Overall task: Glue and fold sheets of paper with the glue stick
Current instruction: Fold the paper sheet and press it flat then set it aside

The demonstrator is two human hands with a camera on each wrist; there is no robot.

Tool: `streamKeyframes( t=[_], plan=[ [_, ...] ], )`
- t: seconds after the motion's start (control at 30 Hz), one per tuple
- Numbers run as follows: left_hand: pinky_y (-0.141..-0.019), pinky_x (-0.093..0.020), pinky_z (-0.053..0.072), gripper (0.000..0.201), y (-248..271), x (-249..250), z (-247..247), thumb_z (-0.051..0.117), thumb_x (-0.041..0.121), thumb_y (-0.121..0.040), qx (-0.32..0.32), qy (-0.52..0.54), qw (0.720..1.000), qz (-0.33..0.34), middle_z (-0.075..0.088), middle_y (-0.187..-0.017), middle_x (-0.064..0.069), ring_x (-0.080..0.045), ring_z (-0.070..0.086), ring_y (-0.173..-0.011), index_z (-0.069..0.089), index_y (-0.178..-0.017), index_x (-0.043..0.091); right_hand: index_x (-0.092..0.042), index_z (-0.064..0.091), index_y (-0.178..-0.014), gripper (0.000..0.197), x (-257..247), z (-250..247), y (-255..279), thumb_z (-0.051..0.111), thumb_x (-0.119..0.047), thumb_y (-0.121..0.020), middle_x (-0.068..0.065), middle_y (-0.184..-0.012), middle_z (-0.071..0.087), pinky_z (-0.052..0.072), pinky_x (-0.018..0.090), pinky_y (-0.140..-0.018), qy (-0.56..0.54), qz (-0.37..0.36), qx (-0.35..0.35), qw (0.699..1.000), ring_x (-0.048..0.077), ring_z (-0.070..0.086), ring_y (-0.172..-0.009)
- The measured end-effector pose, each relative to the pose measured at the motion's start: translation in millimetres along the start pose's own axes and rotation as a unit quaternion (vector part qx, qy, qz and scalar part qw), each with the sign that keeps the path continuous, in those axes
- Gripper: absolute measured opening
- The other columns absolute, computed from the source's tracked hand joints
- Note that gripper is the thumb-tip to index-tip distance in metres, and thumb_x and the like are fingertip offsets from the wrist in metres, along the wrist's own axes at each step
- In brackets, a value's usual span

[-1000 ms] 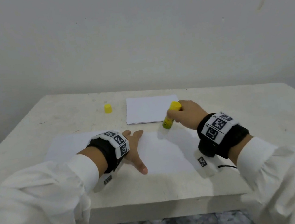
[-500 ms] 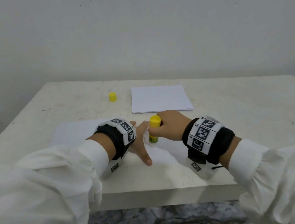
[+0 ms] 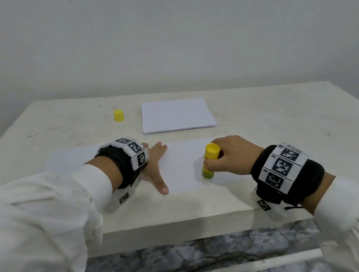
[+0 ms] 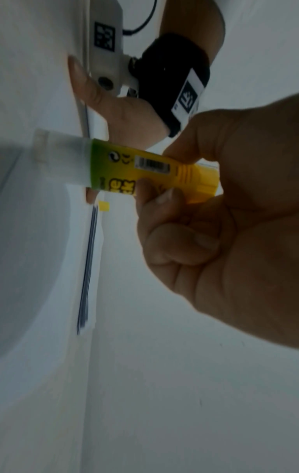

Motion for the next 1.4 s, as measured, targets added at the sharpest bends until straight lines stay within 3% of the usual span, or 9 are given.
streamKeyframes(
  t=[0.1,0.27,0.43,0.57,0.73,0.8,0.87,1.0,1.4],
  plan=[
    [-0.117,-0.054,0.006,0.143,-4.8,-2.5,1.0,0.075,0.075,-0.05,-0.003,-0.003,1.0,-0.002,-0.017,-0.158,0.009,-0.027,-0.008,-0.147,-0.017,-0.15,0.029,0.003,0.061,-0.089,0.031,27.6,-12.2,10.7,0.063,-0.027,-0.083,0.015,-0.088,0.063,0.041,0.03,-0.066,-0.009,0.034,0.025,0.999,0.016,0.049,-0.071],
    [-0.118,-0.049,0.009,0.14,-1.8,3.6,-3.5,0.077,0.072,-0.049,0.021,-0.016,1.0,0.008,-0.003,-0.16,0.005,-0.026,0.001,-0.146,-0.005,-0.152,0.025,0.002,0.062,-0.091,0.03,58.4,-30.0,21.7,0.064,-0.027,-0.084,0.007,-0.082,0.06,0.038,0.026,-0.061,-0.007,0.07,0.038,0.997,0.015,0.049,-0.069],
    [-0.111,-0.046,0.026,0.141,-4.5,8.4,-6.2,0.072,0.081,-0.02,0.042,-0.022,0.999,0.005,0.027,-0.146,0.008,-0.019,0.023,-0.136,0.022,-0.143,0.033,0.0,0.06,-0.089,0.028,69.0,-47.8,7.1,0.063,-0.028,-0.084,0.005,-0.079,0.055,0.037,0.029,-0.062,0.007,0.09,0.046,0.995,0.017,0.047,-0.07],
    [-0.107,-0.037,0.023,0.123,0.0,19.5,-9.9,0.08,0.073,-0.041,0.082,-0.079,0.994,0.002,0.025,-0.143,0.004,-0.019,0.022,-0.135,0.026,-0.142,0.027,-0.009,0.052,-0.077,0.022,65.5,-60.6,-32.1,0.06,-0.028,-0.085,0.003,-0.071,0.049,0.033,0.028,-0.055,-0.015,0.099,0.101,0.99,0.018,0.045,-0.067],
    [-0.11,-0.043,0.02,0.113,7.3,30.0,-24.5,0.08,0.068,-0.05,0.053,-0.078,0.995,-0.033,0.018,-0.149,-0.001,-0.023,0.014,-0.14,0.029,-0.142,0.027,-0.014,0.043,-0.066,0.027,66.0,-56.1,-70.3,0.058,-0.027,-0.085,0.0,-0.065,0.044,0.031,0.027,-0.053,0.004,0.117,0.06,0.991,0.02,0.045,-0.068],
    [-0.11,-0.04,0.024,0.104,8.3,39.7,-36.4,0.078,0.067,-0.056,0.059,-0.051,0.996,-0.038,0.022,-0.149,-0.001,-0.023,0.022,-0.139,0.034,-0.141,0.027,-0.016,0.042,-0.066,0.027,68.5,-56.1,-77.3,0.058,-0.028,-0.084,0.0,-0.066,0.044,0.031,0.026,-0.053,0.012,0.122,0.05,0.991,0.021,0.046,-0.07],
    [-0.11,-0.036,0.027,0.097,3.2,57.3,-47.0,0.075,0.064,-0.064,0.077,-0.016,0.997,-0.017,0.029,-0.149,0.0,-0.022,0.03,-0.137,0.035,-0.143,0.026,-0.015,0.043,-0.067,0.026,70.1,-57.4,-80.9,0.058,-0.029,-0.085,0.0,-0.067,0.045,0.031,0.026,-0.052,0.018,0.115,0.042,0.992,0.022,0.047,-0.072],
    [-0.114,-0.042,0.021,0.097,-13.3,107.1,-53.6,0.069,0.06,-0.074,0.063,0.018,0.997,0.042,0.017,-0.158,0.0,-0.027,0.022,-0.142,0.019,-0.151,0.029,-0.016,0.041,-0.067,0.029,71.4,-58.6,-84.2,0.058,-0.031,-0.086,0.0,-0.068,0.044,0.031,0.026,-0.052,0.027,0.097,0.026,0.995,0.021,0.046,-0.071],
    [-0.11,-0.044,0.027,0.098,-22.3,142.1,-53.1,0.073,0.055,-0.073,0.039,0.003,0.999,-0.013,0.021,-0.154,-0.003,-0.029,0.025,-0.139,0.018,-0.151,0.03,-0.014,0.041,-0.063,0.032,75.2,-58.7,-57.4,0.06,-0.03,-0.083,0.0,-0.065,0.042,0.03,0.026,-0.052,0.036,0.014,-0.021,0.999,0.016,0.041,-0.06]
  ],
)
Point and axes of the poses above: each hand's wrist, its own y-axis away from the middle knuckle, its own z-axis out of the palm, x = y × z, the point moved 1 cm from there along -y, towards the middle knuckle
